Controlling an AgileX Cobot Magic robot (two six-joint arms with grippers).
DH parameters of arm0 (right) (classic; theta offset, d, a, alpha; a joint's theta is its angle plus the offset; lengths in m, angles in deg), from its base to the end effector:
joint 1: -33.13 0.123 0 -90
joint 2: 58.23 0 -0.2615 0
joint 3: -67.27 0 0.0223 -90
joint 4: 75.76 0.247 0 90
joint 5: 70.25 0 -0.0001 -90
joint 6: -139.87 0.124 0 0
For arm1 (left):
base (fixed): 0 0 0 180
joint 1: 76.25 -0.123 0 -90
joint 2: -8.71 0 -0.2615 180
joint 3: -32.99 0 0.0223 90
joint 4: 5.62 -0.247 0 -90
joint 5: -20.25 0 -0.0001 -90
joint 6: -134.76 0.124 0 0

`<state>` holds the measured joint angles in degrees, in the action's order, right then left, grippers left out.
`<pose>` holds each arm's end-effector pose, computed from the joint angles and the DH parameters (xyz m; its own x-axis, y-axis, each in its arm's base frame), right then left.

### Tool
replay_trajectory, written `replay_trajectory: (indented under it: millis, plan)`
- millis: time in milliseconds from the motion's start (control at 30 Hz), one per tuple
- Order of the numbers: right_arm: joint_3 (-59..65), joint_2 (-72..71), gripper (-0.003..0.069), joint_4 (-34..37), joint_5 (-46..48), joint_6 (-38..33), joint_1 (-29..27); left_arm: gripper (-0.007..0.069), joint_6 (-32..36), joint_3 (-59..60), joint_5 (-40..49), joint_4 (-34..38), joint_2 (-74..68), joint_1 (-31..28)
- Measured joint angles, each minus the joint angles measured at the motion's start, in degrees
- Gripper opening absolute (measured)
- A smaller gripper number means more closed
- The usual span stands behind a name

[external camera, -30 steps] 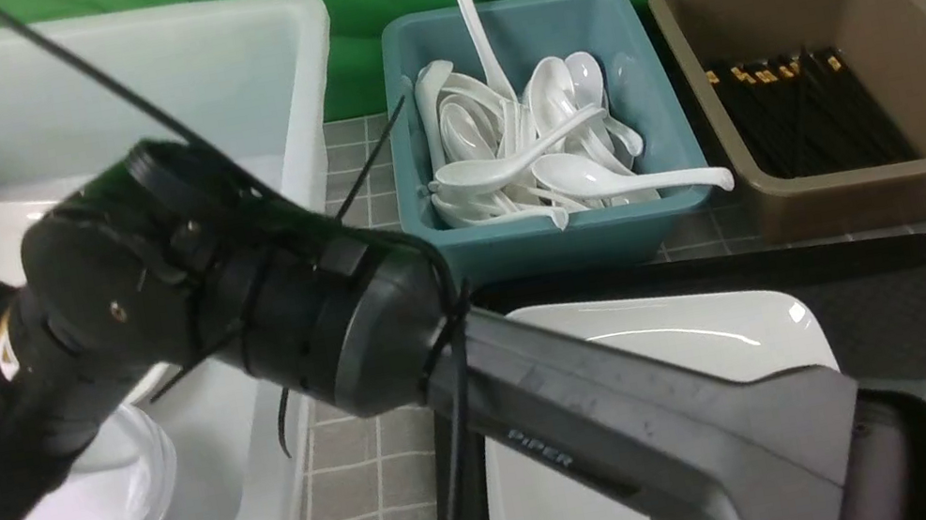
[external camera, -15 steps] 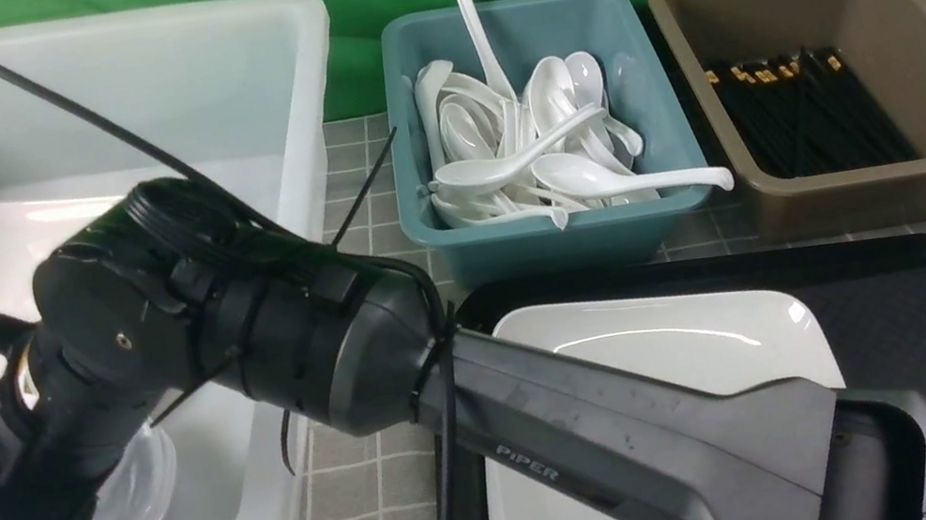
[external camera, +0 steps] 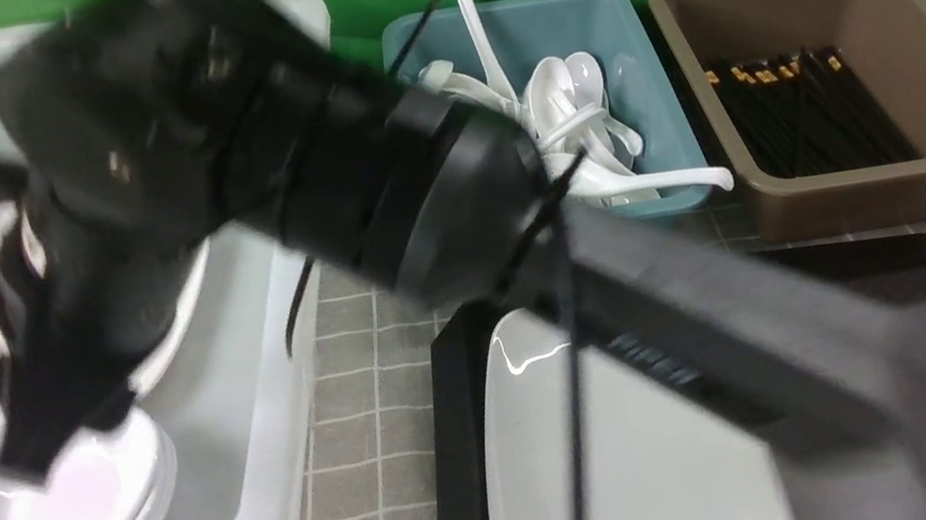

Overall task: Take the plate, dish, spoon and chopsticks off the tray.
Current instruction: Use the left arm to grab a soup spoon from the plate

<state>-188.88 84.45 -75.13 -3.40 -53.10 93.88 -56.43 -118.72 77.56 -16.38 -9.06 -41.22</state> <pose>0.2509 0.4506 0.3151 -0.1344 -0.6907 -0.7105 -0.9284 0.3384 -0.1533 0.0380 -0.0028 0.3628 -0.2231 0.0444 -0.9738 0.4226 0.9046 -0.0556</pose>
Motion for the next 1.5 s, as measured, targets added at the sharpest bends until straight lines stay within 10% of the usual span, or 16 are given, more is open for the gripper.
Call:
replay_trajectory:
  millis: [267, 833, 1267, 1500]
  plan:
    - [17.7, -21.9, 0.0064, -11.7, 0.0, 8.2, -1.1, 0.0008, 5.6, 0.0, -5.1, 5.8, -13.7, 0.0]
    - [91.8, -79.6, 0.0068, -18.3, -2.3, 21.5, -21.7, 0.0008, 25.0, -15.8, -4.6, 20.4, -60.8, 0.2]
    - [100.9, -99.3, 0.0079, -18.3, -4.3, 22.6, -23.0, 0.0034, 21.1, -31.3, -6.3, 24.8, -94.5, 20.6]
    - [100.9, -100.5, 0.0090, -18.3, -5.3, 20.9, -23.0, 0.0256, 17.8, -37.3, -11.5, 24.7, -104.6, 22.8]
